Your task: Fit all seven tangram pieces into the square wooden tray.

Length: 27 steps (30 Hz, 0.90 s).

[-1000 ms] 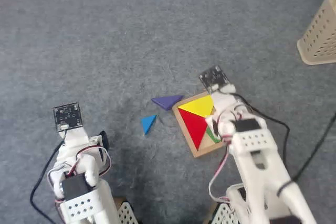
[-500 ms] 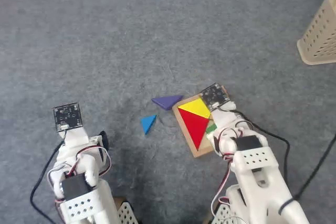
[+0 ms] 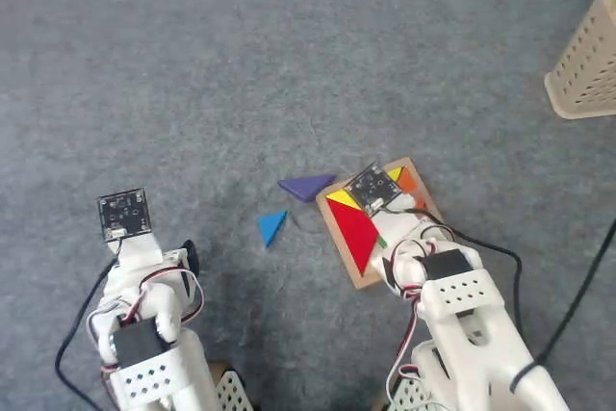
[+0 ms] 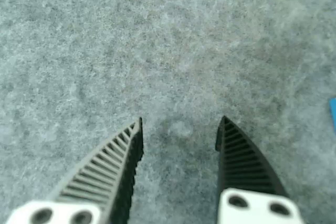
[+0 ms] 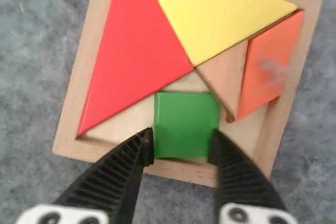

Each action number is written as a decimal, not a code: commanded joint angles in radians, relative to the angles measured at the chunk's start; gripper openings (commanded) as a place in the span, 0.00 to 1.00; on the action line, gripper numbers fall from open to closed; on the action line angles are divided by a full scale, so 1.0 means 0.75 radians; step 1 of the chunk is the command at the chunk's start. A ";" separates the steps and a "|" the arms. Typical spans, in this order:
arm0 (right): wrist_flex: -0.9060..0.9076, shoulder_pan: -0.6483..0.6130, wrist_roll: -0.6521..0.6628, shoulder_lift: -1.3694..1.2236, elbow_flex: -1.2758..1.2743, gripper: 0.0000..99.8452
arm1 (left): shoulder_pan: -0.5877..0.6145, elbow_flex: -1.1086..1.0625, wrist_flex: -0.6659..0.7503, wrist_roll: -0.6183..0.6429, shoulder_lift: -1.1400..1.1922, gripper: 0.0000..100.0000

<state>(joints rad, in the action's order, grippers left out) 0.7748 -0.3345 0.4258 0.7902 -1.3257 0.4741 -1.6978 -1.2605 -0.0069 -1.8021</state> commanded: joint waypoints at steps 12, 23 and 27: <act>0.026 -0.034 0.008 0.054 0.008 0.25 | 0.006 0.017 -0.004 -0.008 -0.027 0.22; 0.038 -0.036 0.000 0.052 0.018 0.25 | 0.006 0.017 -0.004 -0.008 -0.027 0.22; 0.083 -0.034 0.000 0.052 0.053 0.25 | 0.006 0.017 -0.004 -0.008 -0.027 0.22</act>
<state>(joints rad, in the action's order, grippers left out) 0.7933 -0.3529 0.4396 0.7902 -1.3257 0.4741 -1.6978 -1.2605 -0.0069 -1.8021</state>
